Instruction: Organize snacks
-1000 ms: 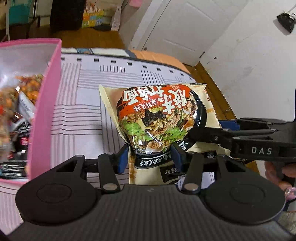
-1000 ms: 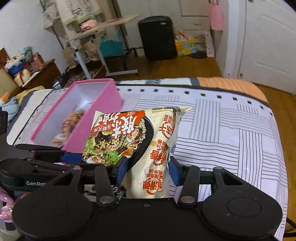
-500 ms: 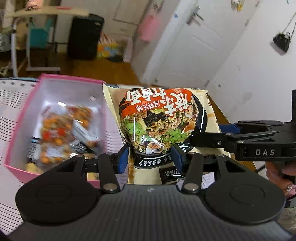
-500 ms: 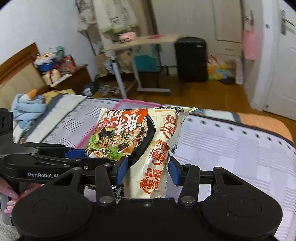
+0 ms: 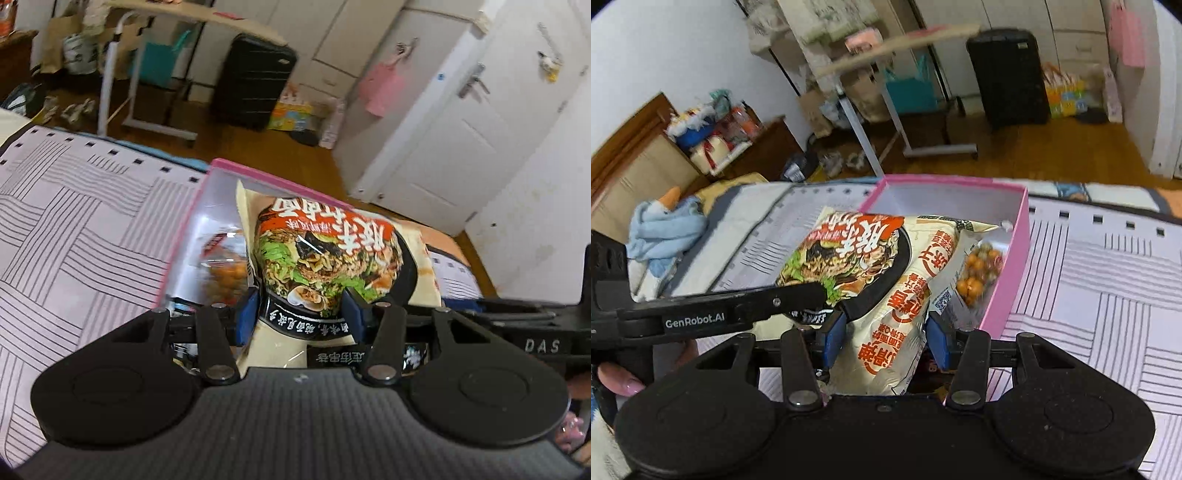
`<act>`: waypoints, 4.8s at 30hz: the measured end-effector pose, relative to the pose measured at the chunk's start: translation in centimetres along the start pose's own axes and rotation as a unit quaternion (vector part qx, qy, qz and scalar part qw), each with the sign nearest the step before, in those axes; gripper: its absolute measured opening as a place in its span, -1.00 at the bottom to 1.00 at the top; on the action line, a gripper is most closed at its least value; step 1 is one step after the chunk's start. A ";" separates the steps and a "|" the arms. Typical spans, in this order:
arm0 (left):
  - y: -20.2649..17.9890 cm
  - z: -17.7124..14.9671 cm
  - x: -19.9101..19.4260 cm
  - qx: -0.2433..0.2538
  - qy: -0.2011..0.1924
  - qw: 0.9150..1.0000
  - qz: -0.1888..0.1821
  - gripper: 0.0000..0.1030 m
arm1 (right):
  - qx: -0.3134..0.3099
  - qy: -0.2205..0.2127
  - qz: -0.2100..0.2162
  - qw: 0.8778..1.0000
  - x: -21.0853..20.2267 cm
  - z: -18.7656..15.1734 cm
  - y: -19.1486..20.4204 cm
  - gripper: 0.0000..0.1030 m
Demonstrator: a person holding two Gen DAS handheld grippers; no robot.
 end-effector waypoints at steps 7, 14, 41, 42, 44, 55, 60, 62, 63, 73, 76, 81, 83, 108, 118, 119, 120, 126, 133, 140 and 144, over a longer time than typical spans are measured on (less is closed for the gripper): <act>0.9 0.3 4.6 0.023 0.022 0.999 0.037 -0.06 | 0.002 0.011 -0.031 0.999 2.3 -1.0 -1.1 0.15; 1.1 -0.8 4.0 0.031 -0.005 0.996 0.082 0.06 | -0.041 -0.009 -0.054 0.998 0.9 -3.1 0.5 0.15; -5.3 -8.2 -12.2 0.127 -0.064 0.985 0.096 0.17 | -0.121 -0.152 -0.163 0.967 -15.6 -11.9 6.0 0.25; -5.5 -8.6 -12.6 0.126 -0.066 0.986 0.090 0.17 | -0.115 -0.156 -0.164 0.967 -15.8 -12.2 5.9 0.27; -6.1 -9.1 -13.1 0.125 -0.069 0.986 0.081 0.19 | -0.100 -0.163 -0.167 0.967 -16.0 -12.9 5.6 0.28; -7.9 -12.6 -12.5 0.151 -0.073 0.980 0.103 0.30 | -0.079 -0.170 -0.202 0.961 -16.1 -14.2 4.8 0.42; -7.6 -12.9 -11.8 0.147 -0.075 0.980 0.115 0.37 | -0.069 -0.165 -0.218 0.960 -15.8 -14.9 4.4 0.54; -7.5 -13.0 -11.8 0.148 -0.083 0.978 0.123 0.38 | -0.062 -0.165 -0.229 0.957 -15.8 -15.2 4.1 0.62; -7.4 -13.1 -11.7 0.151 -0.086 0.976 0.128 0.38 | -0.061 -0.165 -0.233 0.956 -15.8 -15.3 3.9 0.67; -7.2 -13.2 -11.7 0.149 -0.082 0.977 0.129 0.51 | -0.046 -0.166 -0.275 0.946 -16.7 -15.9 4.1 0.92; -7.6 -13.3 -12.0 0.152 -0.083 0.977 0.125 0.63 | -0.036 -0.161 -0.294 0.941 -17.2 -16.1 4.4 0.97; -8.5 -13.5 -12.6 0.163 -0.090 0.976 0.117 0.89 | -0.007 -0.148 -0.283 0.948 -17.8 -16.2 4.5 0.97; -8.8 -13.6 -12.8 0.167 -0.095 0.974 0.118 0.90 | -0.011 -0.146 -0.276 0.950 -17.9 -16.3 4.9 0.97; -8.7 -14.2 -12.9 0.159 -0.097 0.972 0.141 0.91 | -0.033 -0.178 -0.301 0.936 -17.5 -16.9 5.8 0.97; -8.8 -14.5 -12.9 0.161 -0.118 0.966 0.167 0.91 | -0.043 -0.189 -0.312 0.930 -17.3 -17.0 6.1 0.97; -8.8 -14.5 -12.9 0.161 -0.120 0.965 0.168 0.91 | -0.042 -0.189 -0.312 0.930 -17.3 -17.0 6.0 0.97; -8.8 -14.4 -13.0 0.162 -0.122 0.965 0.168 0.91 | -0.041 -0.188 -0.312 0.930 -17.3 -17.0 5.9 0.97; -8.9 -14.5 -13.1 0.162 -0.124 0.965 0.166 0.91 | -0.034 -0.182 -0.311 0.932 -17.0 -17.1 5.6 0.97; -8.9 -14.6 -13.2 0.166 -0.131 0.961 0.178 0.91 | -0.029 -0.177 -0.311 0.933 -17.0 -17.2 5.2 0.97; -8.9 -14.6 -13.2 0.168 -0.132 0.961 0.178 0.92 | -0.025 -0.176 -0.311 0.934 -17.0 -17.1 4.9 0.97; -8.9 -14.6 -13.3 0.166 -0.133 0.961 0.175 0.92 | -0.024 -0.175 -0.311 0.934 -17.0 -17.1 4.8 0.97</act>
Point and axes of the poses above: each gripper's, at about its wrist camera, not at the fingertips, and x roughly the way its jaws point, y to its left, z to its top, the point moved 4 cm from there along x, roughly the way its jaws point, and after that the axes turned 15 degrees about z, right-handed, at the moved point
